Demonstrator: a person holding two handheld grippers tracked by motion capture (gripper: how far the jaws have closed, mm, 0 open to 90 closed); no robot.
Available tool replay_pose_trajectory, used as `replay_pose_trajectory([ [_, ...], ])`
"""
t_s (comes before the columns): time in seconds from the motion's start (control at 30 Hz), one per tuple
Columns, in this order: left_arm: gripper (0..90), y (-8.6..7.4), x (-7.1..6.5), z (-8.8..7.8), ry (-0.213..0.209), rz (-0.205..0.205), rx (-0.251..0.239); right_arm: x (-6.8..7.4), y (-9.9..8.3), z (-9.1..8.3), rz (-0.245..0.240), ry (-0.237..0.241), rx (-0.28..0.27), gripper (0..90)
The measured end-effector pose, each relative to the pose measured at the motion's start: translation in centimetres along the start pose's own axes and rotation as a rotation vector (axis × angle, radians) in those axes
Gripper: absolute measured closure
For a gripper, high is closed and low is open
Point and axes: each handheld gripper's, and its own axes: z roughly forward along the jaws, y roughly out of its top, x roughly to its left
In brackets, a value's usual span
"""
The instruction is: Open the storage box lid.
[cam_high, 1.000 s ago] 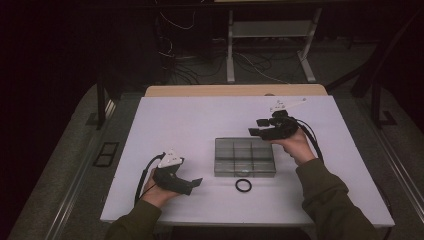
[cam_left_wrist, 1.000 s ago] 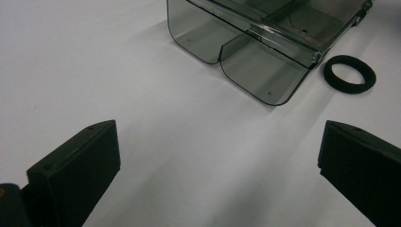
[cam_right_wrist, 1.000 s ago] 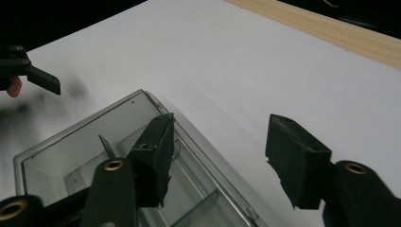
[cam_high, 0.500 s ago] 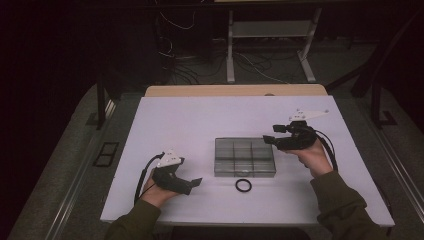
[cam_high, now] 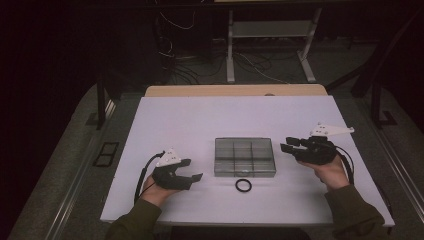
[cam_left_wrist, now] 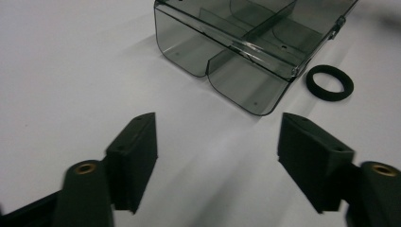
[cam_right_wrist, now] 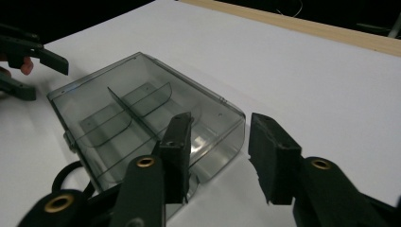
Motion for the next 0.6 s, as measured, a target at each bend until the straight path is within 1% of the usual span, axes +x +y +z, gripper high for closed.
replay_pose_trajectory([
  [0.03, 39.4, 0.0, 0.0, 0.0, 0.000, 0.002, 0.000, 0.0, -0.4, -0.4, -0.002, 0.003, -0.005, 64.4],
  [0.07, 39.4, 0.1, 0.0, 0.0, 0.000, -0.001, -0.005, 0.0, -0.4, -0.4, -0.002, 0.003, -0.005, 64.4],
  [0.1, 45.2, 0.2, 0.0, 0.0, 0.001, 0.001, -0.011, 0.0, -0.7, -0.7, -0.003, 0.000, -0.003, 68.2],
  [0.13, 48.9, 0.3, 0.0, -0.1, 0.002, 0.001, -0.021, 0.0, -0.9, -0.9, 0.000, 0.002, -0.003, 70.0],
  [0.17, 48.9, 0.4, 0.0, -0.1, 0.003, 0.000, -0.027, 0.0, -0.9, -0.9, 0.000, 0.002, -0.003, 70.0],
  [0.23, 54.8, 0.6, 0.2, 0.1, 0.000, -0.006, -0.022, 0.1, -1.2, -1.2, 0.007, 0.003, -0.013, 74.2],
  [0.27, 60.6, 0.7, 0.3, 0.2, -0.002, -0.007, -0.014, 0.1, -1.7, -1.3, 0.008, 0.004, -0.007, 77.5],
  [0.3, 63.1, 0.8, 0.4, 0.2, -0.001, -0.009, -0.009, 0.2, -1.9, -1.4, 0.007, 0.011, -0.005, 78.9],
  [0.33, 63.1, 0.8, 0.6, 0.3, -0.003, -0.015, -0.009, 0.2, -1.9, -1.4, 0.007, 0.011, -0.005, 78.9],
  [0.4, 68.9, 1.0, 0.8, 0.4, -0.011, -0.021, 0.002, 0.3, -2.2, -1.4, 0.006, 0.022, 0.002, 82.7],
  [0.47, 73.2, 1.3, 0.9, 0.5, -0.016, -0.015, 0.007, 0.4, -2.4, -1.5, 0.010, 0.034, 0.005, 86.2],
  [0.5, 78.0, 1.4, 1.1, 0.5, -0.022, -0.019, 0.007, 0.5, -2.7, -1.4, 0.006, 0.041, 0.014, 88.8],
  [0.53, 78.0, 1.6, 1.2, 0.6, -0.028, -0.019, 0.006, 0.5, -2.7, -1.4, 0.006, 0.041, 0.014, 88.8],
  [0.57, 83.0, 1.8, 1.2, 0.6, -0.034, -0.022, 0.003, 0.7, -2.9, -1.3, 0.005, 0.048, 0.023, 89.3],
  [0.6, 83.0, 2.0, 1.4, 0.7, -0.043, -0.020, 0.000, 0.7, -2.9, -1.3, 0.005, 0.048, 0.023, 89.3],
])
